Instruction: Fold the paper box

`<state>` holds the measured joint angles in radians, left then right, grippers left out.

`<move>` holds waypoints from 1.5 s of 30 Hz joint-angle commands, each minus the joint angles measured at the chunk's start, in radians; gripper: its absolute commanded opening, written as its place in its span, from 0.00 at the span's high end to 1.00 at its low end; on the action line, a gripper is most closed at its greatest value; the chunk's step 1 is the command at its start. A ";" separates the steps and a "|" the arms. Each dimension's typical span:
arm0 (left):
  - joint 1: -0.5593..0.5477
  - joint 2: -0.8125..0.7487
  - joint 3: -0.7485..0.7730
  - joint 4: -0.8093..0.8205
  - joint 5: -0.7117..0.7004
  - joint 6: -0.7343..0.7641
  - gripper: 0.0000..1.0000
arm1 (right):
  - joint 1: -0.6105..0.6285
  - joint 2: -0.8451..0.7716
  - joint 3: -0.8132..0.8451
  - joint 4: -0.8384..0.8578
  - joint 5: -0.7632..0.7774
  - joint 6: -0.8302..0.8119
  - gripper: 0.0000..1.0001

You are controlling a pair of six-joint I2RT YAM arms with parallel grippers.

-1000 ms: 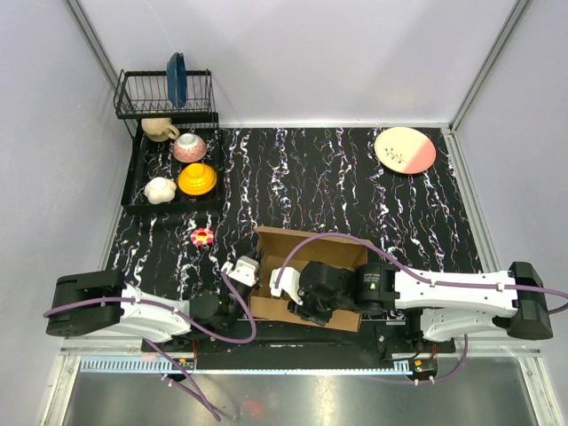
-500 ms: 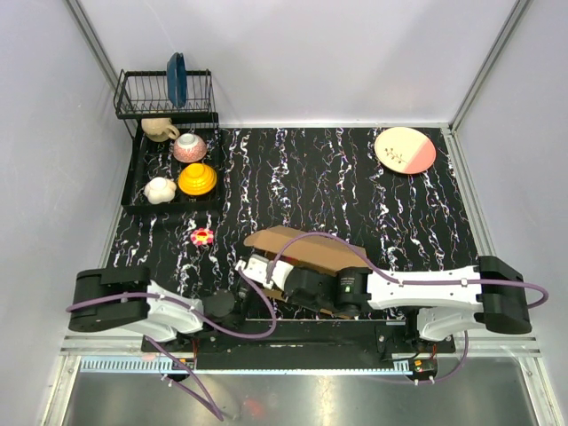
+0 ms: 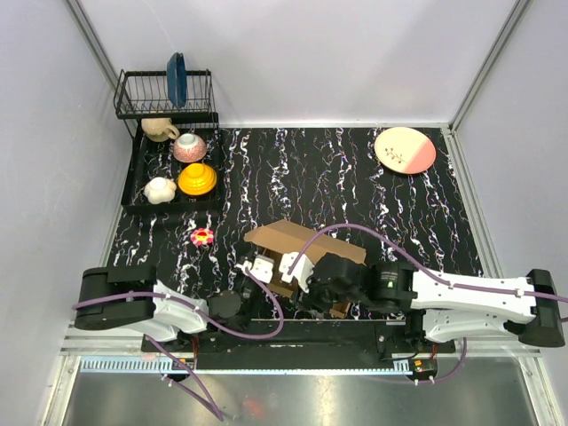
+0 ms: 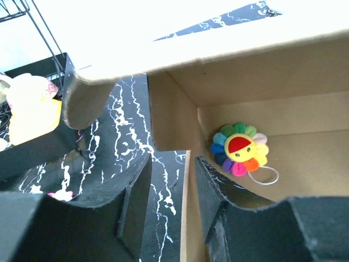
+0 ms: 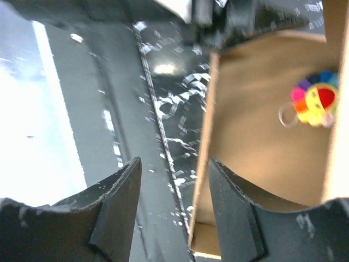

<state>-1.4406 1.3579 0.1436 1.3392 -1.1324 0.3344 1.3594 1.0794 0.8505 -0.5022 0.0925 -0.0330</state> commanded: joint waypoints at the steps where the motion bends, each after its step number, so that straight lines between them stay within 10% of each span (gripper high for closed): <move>1: -0.017 -0.037 -0.035 0.325 -0.044 0.022 0.57 | 0.006 -0.033 0.110 -0.019 -0.259 0.021 0.41; 10: -0.046 -0.032 -0.038 0.327 -0.102 0.066 0.56 | 0.009 -0.120 0.332 -0.039 -0.373 0.025 0.41; 19: -0.244 -0.281 -0.038 0.324 -0.436 0.357 0.43 | -0.051 -0.104 0.234 0.099 0.321 0.086 0.44; 32: -0.282 -0.727 -0.076 0.287 -0.491 0.404 0.39 | -0.321 0.016 -0.091 0.332 0.181 0.309 0.46; 38: -0.236 -0.874 0.022 -0.318 -0.296 0.015 0.34 | -0.321 0.008 -0.223 0.386 0.135 0.389 0.46; 42: -0.100 -0.907 0.108 -0.911 -0.068 -0.505 0.32 | -0.319 0.016 -0.287 0.402 0.121 0.452 0.46; 45: 0.037 -0.872 0.113 -0.992 0.121 -0.650 0.32 | -0.319 0.025 -0.323 0.416 0.118 0.485 0.46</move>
<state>-1.5257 0.4625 0.2214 0.6994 -1.2964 0.0689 1.0397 1.0969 0.5606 -0.1383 0.2340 0.3717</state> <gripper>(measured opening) 0.679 0.542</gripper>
